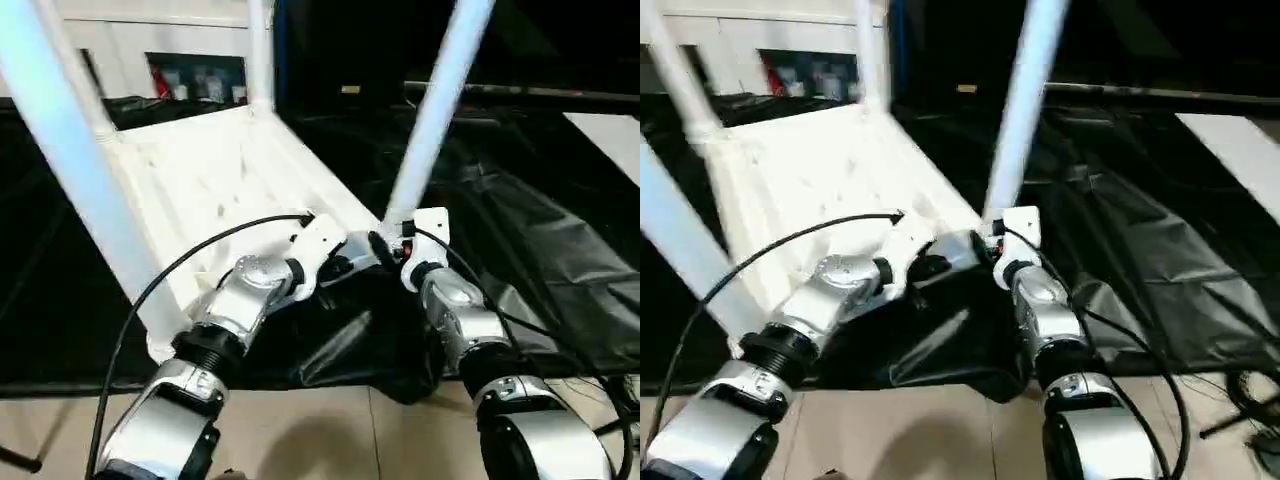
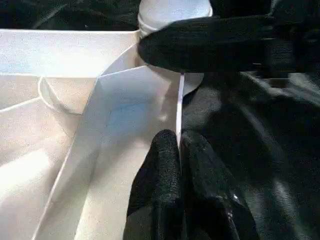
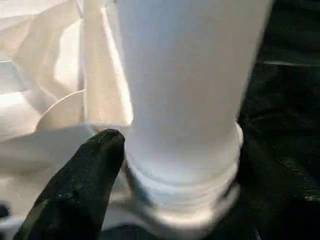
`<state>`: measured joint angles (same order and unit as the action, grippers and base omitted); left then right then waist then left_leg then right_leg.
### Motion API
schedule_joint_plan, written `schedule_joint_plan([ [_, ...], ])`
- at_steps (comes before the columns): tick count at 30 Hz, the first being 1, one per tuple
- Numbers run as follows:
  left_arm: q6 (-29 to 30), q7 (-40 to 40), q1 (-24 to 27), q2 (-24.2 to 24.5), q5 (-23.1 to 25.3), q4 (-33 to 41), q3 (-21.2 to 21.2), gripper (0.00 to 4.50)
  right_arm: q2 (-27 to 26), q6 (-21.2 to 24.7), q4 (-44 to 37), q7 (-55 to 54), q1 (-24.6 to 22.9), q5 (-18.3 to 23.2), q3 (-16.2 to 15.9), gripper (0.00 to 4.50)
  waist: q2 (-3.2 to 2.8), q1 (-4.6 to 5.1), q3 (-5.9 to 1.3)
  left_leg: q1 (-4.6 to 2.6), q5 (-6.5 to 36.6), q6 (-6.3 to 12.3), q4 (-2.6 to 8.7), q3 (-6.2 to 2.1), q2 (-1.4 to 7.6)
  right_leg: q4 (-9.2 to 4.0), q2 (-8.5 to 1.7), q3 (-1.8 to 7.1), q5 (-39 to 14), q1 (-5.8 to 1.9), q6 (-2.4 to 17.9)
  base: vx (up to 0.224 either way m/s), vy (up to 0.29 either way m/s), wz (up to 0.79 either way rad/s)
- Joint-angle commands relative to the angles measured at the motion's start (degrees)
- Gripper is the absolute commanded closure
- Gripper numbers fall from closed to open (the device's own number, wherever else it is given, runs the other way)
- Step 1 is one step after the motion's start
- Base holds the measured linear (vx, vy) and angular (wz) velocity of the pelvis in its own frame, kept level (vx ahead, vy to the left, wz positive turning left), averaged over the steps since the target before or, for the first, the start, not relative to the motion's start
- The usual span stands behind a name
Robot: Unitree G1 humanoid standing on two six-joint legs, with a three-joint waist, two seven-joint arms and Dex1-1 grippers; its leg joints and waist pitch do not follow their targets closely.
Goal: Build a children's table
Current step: Rotate leg to tighten
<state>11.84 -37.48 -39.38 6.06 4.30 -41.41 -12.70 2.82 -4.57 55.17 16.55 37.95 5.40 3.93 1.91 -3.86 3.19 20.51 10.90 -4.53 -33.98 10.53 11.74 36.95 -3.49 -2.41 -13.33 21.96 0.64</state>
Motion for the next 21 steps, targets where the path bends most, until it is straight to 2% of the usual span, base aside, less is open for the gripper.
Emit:
schedule_joint_plan([
  [1,-0.21,-0.26,1.04,1.04,0.13,-2.86,0.44,4.5,0.07,-0.35,-1.92,7.24,-0.03,-0.01,-3.86,0.57,0.23,-0.26,-3.01,0.09,11.52,1.02,4.53,-0.91,1.55,-6.01,-4.69,2.6,-13.02,-2.02,9.22,0.0,0.0,0.0],
  [3,-0.67,-1.64,1.09,1.93,0.05,-2.75,0.43,4.5,1.34,-0.2,-3.9,10.2,-1.0,0.0,-4.7,0.57,0.48,-0.16,-3.09,0.18,10.25,1.82,4.24,-0.72,1.49,-5.78,-4.58,2.72,-9.64,-2.18,10.33,0.0,0.0,0.0],
  [5,-2.37,-7.13,1.52,5.04,-0.38,-1.73,-0.15,4.5,5.6,0.58,-10.26,18.61,-4.57,0.35,-6.71,0.57,0.36,-0.25,-3.05,0.26,9.57,2.33,4.21,-0.71,1.45,-5.71,-4.57,2.69,-8.35,-2.29,10.53,0.0,0.0,0.0],
  [6,-2.93,-9.0,1.74,5.92,-0.59,-1.32,-0.41,4.5,6.75,0.72,-11.88,20.83,-5.55,0.51,-7.24,0.57,0.6,-0.45,-3.28,0.44,7.73,3.53,4.02,-0.76,1.42,-5.43,-4.57,2.67,-5.5,-2.68,10.19,0.0,0.0,0.0],
  [7,-2.93,-9.0,1.74,5.92,-0.59,-1.32,-0.41,4.5,6.75,0.72,-11.88,20.83,-5.55,0.51,-7.24,0.57,0.7,-0.3,-3.28,0.53,7.2,3.71,4.04,-0.75,1.39,-5.37,-4.5,2.62,-4.74,-2.73,10.35,0.0,0.0,0.0],
  [9,-3.95,-15.01,2.5,8.87,-1.44,0.11,-1.19,4.5,10.13,1.66,-16.83,28.11,-8.53,1.84,-8.34,0.57,0.45,-0.25,-3.34,0.25,6.73,4.12,4.02,-0.74,1.58,-5.25,-4.53,2.64,-3.5,-2.51,11.7,0.0,0.0,0.0],
  [10,-3.83,-15.82,2.63,9.24,-1.63,0.44,-1.26,4.5,10.56,1.89,-17.5,29.05,-8.89,2.09,-8.48,0.57,0.45,-0.25,-3.34,0.25,6.73,4.12,4.02,-0.74,1.58,-5.25,-4.53,2.64,-3.5,-2.51,11.7,0.0,0.0,0.0],
  [11,-3.4,-18.65,3.14,10.55,-2.32,1.64,-1.5,4.5,12.06,2.72,-19.85,32.32,-10.14,2.97,-8.98,0.57,0.42,-0.46,-3.59,0.21,4.62,4.88,3.83,-0.8,1.75,-4.52,-4.4,2.65,1.92,-2.86,13.16,0.0,0.0,0.0],
  [12,-3.6,-22.79,3.74,12.2,-3.4,3.21,-1.96,4.5,13.55,3.32,-21.41,34.89,-10.97,3.43,-9.4,0.57,0.23,-0.32,-3.56,0.15,3.76,5.48,3.83,-0.73,1.75,-4.26,-4.22,2.52,5.05,-2.63,14.33,0.0,0.0,0.0],
  [14,-2.61,-25.51,4.13,13.67,-4.0,4.5,-2.3,4.5,14.64,3.46,-22.25,36.73,-11.45,3.76,-9.74,0.57,0.07,-0.24,-3.77,0.07,3.06,5.92,3.7,-0.69,1.75,-3.95,-4.19,2.46,7.58,-2.65,15.33,0.0,0.0,0.0],
  [15,-2.01,-27.38,4.27,14.46,-4.32,4.99,-2.54,4.5,15.18,3.91,-23.04,37.76,-11.71,4.15,-9.81,0.57,-0.05,-0.18,-3.85,0.04,2.35,6.48,3.52,-0.56,1.69,-3.75,-4.17,2.49,10.04,-2.63,16.57,0.0,0.0,0.0],
  [21,-1.1,-32.88,4.44,17.25,-5.37,6.23,-3.0,4.5,17.02,6.4,-26.61,42.89,-12.21,4.56,-11.33,0.57,0.05,-0.59,-3.77,-0.06,2.18,6.73,3.44,-0.39,1.82,-3.63,-4.16,2.4,11.0,-2.74,17.24,0.0,0.0,0.0],
])
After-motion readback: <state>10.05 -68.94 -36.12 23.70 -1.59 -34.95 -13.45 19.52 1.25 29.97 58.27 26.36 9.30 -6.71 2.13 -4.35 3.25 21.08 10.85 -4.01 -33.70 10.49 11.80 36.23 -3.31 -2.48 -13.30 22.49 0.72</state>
